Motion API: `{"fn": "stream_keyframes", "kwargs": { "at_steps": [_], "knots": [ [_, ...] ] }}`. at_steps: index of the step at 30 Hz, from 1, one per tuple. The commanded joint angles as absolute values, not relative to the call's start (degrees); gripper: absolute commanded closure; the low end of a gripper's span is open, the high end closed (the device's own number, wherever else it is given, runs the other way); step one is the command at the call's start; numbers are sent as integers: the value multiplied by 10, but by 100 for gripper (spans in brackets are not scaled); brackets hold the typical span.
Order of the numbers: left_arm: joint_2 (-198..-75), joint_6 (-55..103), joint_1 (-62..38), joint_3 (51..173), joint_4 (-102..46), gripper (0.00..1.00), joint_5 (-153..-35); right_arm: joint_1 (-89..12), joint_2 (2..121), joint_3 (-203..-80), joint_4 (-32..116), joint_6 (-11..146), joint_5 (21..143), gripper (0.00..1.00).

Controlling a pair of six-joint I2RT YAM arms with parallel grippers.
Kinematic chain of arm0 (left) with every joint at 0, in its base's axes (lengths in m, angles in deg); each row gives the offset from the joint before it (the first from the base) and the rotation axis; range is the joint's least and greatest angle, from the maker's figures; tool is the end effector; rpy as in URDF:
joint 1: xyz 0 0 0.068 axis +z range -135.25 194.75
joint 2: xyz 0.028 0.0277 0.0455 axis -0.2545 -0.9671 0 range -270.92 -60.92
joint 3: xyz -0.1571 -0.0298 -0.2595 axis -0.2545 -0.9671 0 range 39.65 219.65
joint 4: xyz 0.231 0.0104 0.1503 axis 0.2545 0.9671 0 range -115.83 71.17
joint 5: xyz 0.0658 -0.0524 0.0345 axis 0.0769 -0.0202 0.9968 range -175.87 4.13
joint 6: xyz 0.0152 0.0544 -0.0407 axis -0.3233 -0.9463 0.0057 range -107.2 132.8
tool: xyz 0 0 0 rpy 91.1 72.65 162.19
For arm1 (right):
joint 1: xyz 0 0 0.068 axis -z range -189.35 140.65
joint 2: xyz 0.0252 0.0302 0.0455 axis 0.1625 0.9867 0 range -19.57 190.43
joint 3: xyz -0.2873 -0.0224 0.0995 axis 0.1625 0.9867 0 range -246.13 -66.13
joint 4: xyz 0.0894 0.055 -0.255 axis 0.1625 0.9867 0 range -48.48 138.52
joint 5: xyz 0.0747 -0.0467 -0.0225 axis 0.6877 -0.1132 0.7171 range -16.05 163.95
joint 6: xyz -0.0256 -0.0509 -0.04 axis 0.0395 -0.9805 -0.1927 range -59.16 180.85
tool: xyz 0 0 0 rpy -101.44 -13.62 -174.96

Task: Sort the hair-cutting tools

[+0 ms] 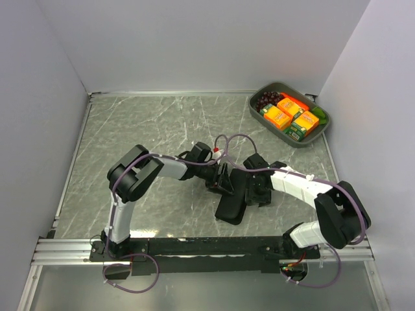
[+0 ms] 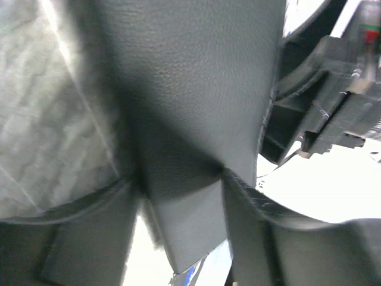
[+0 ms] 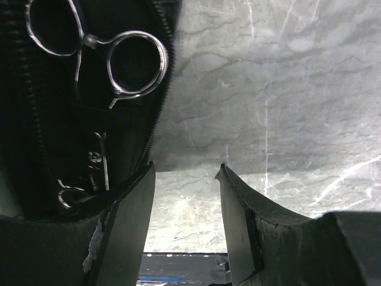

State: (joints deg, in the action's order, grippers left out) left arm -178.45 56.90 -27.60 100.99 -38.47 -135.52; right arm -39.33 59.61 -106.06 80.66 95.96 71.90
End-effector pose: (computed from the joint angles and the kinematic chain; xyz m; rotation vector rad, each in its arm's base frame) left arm 0.2903 -0.3230 0.1177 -0.4788 -2.6221 1.6497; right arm 0.2002 0.1131 0.1591 0.1376 2.9461 0.1169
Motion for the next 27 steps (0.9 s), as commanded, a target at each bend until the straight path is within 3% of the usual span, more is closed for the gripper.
{"fn": "stream_keyframes", "kwargs": {
  "at_steps": [1,2,6,14,27],
  "knots": [
    [-1833,533,-294,1003,-327,48,-1278,-388,577,-1055,833,966,714,44],
    [-1837,531,-295,1009,-319,59,-1273,-388,574,-1059,836,966,711,44],
    [-1843,520,-298,1023,-274,70,-1240,-388,548,-1088,870,963,689,44],
    [-1836,519,-297,1026,-233,77,-1196,-388,497,-1156,935,960,657,43],
    [-1817,509,-298,1021,-213,78,-1180,-388,541,-1123,842,964,698,43]
  ]
}}
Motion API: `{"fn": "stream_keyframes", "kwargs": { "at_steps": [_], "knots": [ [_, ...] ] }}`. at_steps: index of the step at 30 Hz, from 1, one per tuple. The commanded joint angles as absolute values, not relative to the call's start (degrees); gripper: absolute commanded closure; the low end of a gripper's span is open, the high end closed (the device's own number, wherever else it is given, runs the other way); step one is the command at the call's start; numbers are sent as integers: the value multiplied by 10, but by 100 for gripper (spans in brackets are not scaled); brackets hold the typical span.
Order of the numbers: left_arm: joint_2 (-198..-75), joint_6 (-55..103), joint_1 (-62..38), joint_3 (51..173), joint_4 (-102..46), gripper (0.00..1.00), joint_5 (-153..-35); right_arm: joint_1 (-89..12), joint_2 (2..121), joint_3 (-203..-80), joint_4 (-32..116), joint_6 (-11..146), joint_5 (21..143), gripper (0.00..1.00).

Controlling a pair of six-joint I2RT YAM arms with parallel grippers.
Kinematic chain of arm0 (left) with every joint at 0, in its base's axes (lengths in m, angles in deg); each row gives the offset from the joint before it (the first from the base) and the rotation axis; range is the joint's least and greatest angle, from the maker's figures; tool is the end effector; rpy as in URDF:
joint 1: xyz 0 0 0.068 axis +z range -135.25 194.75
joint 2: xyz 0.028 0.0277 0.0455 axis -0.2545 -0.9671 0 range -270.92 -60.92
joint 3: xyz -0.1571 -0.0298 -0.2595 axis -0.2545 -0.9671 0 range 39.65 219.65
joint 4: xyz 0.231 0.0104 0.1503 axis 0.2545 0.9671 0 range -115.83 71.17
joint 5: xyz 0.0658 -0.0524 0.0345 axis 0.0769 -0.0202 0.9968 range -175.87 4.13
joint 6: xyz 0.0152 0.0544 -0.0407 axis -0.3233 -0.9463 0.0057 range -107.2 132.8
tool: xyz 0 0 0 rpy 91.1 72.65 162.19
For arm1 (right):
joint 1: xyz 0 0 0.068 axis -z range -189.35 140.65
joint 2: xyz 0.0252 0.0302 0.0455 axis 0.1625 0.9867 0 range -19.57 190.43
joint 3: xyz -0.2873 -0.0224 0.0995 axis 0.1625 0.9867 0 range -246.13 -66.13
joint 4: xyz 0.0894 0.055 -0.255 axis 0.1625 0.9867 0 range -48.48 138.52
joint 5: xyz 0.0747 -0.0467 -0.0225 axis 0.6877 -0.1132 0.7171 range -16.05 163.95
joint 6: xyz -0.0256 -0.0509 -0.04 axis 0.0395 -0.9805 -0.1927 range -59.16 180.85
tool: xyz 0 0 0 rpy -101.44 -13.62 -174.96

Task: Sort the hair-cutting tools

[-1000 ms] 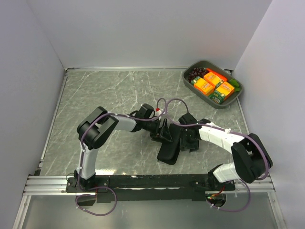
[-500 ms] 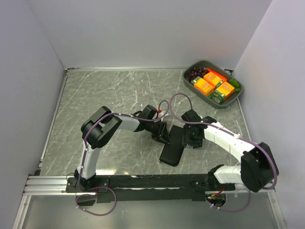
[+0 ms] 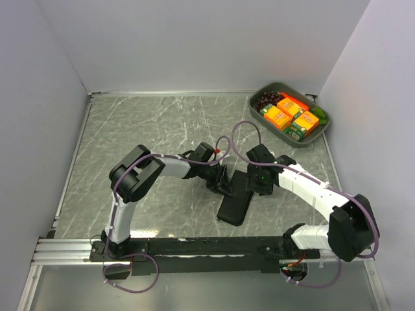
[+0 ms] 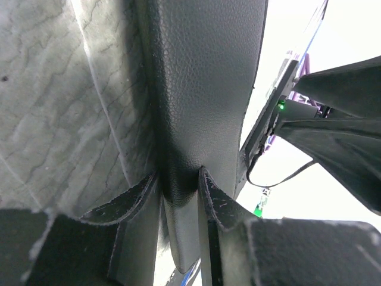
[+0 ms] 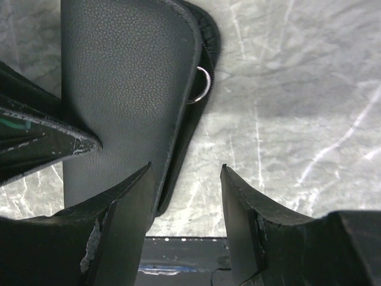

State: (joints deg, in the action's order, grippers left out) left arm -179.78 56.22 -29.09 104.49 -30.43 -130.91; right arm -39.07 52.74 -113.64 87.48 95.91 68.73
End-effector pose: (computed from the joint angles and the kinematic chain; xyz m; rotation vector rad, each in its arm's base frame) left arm 0.2889 -0.3329 0.1116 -0.4227 -2.6930 1.4961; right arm 0.2058 0.1116 0.2186 0.1526 2.8020 0.1468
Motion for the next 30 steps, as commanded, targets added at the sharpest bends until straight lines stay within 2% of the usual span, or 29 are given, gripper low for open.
{"fn": "stream_keyframes", "kwargs": {
  "at_steps": [1,7,12,14,19,22,27,30],
  "knots": [
    [-1814,506,-297,1021,-209,77,-1178,-388,543,-1119,832,963,701,43],
    [-1803,506,-298,1017,-207,77,-1176,-388,560,-1103,820,964,706,44],
    [-1788,506,-298,1012,-216,72,-1180,-388,571,-1092,825,966,699,44],
    [-1786,508,-298,1010,-226,66,-1187,-388,573,-1089,830,973,695,44],
    [-1791,517,-298,999,-247,38,-1206,-388,586,-1078,856,1000,674,44],
    [-1791,521,-298,992,-254,29,-1216,-387,597,-1072,860,1008,668,44],
    [-1804,527,-298,988,-287,21,-1241,-379,588,-1054,851,1021,677,43],
    [-1814,531,-298,981,-302,20,-1249,-359,577,-1040,848,1023,688,43]
  ]
}}
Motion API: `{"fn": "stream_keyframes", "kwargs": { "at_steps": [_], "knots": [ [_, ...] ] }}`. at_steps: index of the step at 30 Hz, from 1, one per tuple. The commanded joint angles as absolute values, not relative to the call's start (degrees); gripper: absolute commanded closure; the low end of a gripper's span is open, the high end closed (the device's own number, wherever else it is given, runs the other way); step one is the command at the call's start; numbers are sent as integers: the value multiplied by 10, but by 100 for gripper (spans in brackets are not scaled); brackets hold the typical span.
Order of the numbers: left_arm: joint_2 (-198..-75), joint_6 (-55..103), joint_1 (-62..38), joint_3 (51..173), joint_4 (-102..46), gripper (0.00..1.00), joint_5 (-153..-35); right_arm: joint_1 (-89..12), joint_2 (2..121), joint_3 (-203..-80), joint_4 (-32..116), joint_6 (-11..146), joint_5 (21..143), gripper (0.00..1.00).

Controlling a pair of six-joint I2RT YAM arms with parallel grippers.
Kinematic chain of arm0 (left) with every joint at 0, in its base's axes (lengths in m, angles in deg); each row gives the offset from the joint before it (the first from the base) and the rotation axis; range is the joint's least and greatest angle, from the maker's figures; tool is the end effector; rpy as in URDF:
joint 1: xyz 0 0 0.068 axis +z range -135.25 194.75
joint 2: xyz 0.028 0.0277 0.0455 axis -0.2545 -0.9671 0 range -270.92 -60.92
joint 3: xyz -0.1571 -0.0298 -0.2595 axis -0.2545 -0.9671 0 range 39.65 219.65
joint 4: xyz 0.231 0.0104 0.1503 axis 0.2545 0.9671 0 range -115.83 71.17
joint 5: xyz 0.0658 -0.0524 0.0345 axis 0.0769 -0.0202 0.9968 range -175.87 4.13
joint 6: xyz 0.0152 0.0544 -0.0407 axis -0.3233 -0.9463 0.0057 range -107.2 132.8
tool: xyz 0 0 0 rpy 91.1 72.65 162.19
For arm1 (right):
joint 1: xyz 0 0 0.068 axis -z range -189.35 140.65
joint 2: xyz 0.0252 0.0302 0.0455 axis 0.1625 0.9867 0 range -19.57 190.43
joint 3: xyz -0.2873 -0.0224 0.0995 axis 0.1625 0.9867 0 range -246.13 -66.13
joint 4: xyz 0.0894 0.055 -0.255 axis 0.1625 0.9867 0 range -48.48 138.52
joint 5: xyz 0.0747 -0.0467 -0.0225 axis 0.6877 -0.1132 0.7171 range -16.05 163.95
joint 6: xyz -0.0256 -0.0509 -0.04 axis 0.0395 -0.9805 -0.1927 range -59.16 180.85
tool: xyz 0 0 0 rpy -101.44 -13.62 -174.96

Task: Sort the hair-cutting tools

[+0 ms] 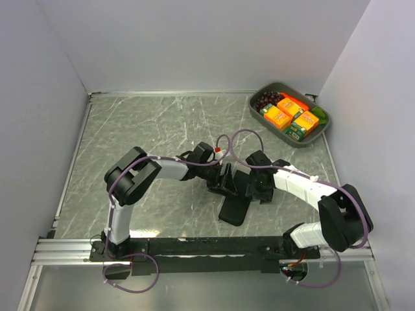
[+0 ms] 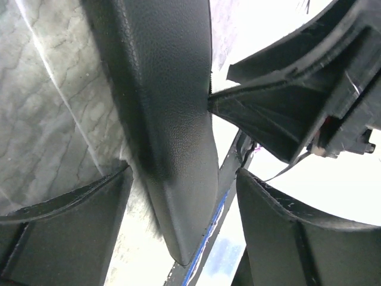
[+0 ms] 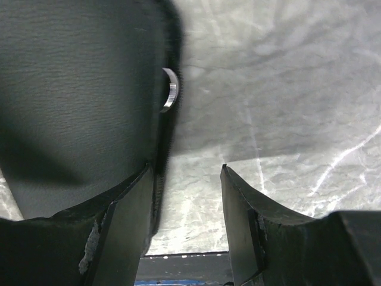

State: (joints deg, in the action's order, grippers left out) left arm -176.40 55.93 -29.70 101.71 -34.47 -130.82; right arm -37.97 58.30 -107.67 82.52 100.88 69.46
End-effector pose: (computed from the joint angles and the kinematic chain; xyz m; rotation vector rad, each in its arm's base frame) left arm 0.2804 -0.3310 0.1280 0.4885 2.6537 -1.5606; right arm 0.2052 0.1069 0.1708 0.3025 2.8980 0.0881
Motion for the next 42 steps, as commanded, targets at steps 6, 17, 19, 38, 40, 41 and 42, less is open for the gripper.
{"fn": "stream_keyframes", "kwargs": {
  "at_steps": [6,17,19,38,40,41,42],
  "knots": [
    [-1833,525,-297,982,-304,19,-1250,-330,568,-1036,851,1022,697,43],
    [-1866,515,-311,1036,-243,62,-1212,-322,515,-1080,892,1012,664,44],
    [-1869,513,-312,1042,-219,76,-1197,-322,494,-1102,913,1007,648,43],
    [-1859,498,-312,1063,-164,83,-1156,-325,499,-1088,830,993,710,41],
    [-1858,498,-312,1063,-164,83,-1153,-325,507,-1088,828,992,711,41],
    [-1859,498,-312,1064,-162,82,-1153,-325,510,-1087,825,992,712,41],
    [-1859,498,-312,1064,-162,82,-1153,-326,512,-1084,823,991,714,41]
  ]
}}
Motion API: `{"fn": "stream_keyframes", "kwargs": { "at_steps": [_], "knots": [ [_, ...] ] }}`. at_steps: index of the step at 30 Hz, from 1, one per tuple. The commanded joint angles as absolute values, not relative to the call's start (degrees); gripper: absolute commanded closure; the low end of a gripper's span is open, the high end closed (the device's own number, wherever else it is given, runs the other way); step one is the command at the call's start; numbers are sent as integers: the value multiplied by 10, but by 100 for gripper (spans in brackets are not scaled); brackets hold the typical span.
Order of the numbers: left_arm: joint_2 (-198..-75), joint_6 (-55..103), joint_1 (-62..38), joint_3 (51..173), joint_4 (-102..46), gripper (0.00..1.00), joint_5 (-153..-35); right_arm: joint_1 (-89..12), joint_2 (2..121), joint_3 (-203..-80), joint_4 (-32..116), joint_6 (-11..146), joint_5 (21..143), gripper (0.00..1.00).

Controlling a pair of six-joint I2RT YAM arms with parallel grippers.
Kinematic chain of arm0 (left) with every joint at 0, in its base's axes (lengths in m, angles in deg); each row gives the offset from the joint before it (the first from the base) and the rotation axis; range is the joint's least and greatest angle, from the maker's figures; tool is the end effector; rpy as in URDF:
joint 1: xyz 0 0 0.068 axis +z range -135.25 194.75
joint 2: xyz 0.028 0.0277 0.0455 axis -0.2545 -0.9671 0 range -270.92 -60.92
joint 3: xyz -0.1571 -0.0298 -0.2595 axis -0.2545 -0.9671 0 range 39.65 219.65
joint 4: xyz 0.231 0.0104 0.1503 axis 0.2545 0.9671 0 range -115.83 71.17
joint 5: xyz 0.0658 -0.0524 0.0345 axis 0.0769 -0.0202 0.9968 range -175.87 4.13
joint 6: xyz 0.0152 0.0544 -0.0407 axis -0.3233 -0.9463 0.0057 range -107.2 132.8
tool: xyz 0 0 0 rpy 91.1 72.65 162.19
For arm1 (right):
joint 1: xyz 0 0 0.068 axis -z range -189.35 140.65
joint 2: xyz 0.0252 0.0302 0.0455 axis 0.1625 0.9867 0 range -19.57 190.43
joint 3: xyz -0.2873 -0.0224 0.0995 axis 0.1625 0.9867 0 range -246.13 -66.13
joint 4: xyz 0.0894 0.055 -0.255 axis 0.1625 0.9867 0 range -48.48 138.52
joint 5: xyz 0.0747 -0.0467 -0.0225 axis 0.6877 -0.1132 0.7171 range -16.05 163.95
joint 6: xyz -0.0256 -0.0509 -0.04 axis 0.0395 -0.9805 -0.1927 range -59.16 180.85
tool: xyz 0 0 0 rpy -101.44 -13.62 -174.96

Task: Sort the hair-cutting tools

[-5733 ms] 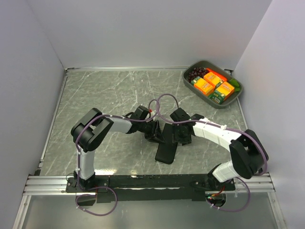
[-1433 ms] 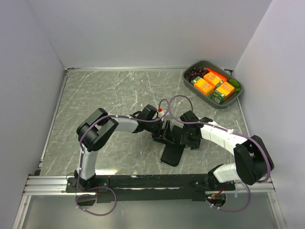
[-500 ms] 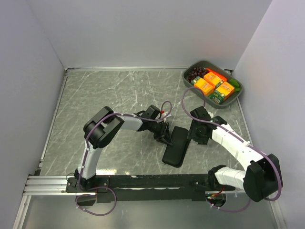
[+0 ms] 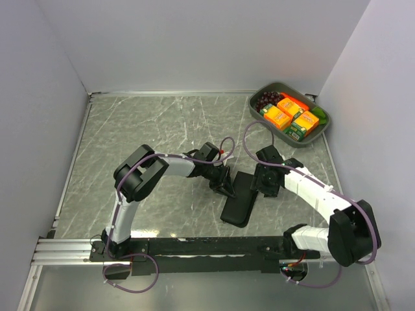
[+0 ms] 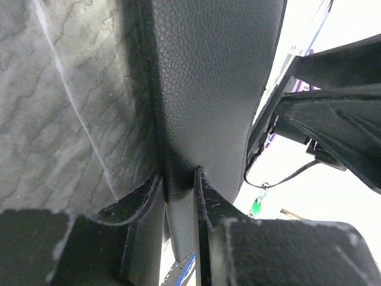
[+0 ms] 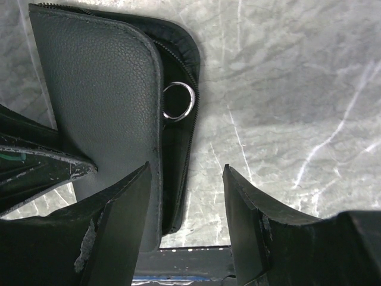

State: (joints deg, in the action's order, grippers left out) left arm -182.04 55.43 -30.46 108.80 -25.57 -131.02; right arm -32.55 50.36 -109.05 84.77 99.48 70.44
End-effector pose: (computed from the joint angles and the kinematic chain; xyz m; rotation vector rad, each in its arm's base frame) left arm 0.2892 -0.3482 0.1096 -0.4416 -2.6732 1.4399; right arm 0.2047 0.0839 0.2049 0.3922 2.7820 0.1773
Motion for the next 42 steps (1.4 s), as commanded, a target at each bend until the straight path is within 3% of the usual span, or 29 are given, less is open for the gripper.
{"fn": "stream_keyframes", "kwargs": {
  "at_steps": [1,6,12,15,18,21,33,42],
  "knots": [
    [-1856,499,-312,1063,-162,81,-1152,-326,515,-1083,822,988,716,41],
    [-1848,500,-312,1060,-170,75,-1155,-328,534,-1074,818,991,716,41],
    [-1832,502,-312,1056,-195,62,-1174,-329,556,-1075,839,1008,685,41],
    [-1827,503,-312,1050,-203,49,-1181,-327,564,-1074,843,1018,670,41],
    [-1819,503,-312,1042,-215,28,-1189,-327,572,-1073,849,1022,660,40],
    [-1819,502,-312,1036,-229,21,-1205,-327,575,-1067,843,1025,664,40],
    [-1873,501,-312,1034,-249,13,-1229,-319,579,-1065,835,1019,676,40],
    [-1907,506,-324,1058,-237,18,-1232,-318,574,-1052,828,1017,689,40]
  ]
}}
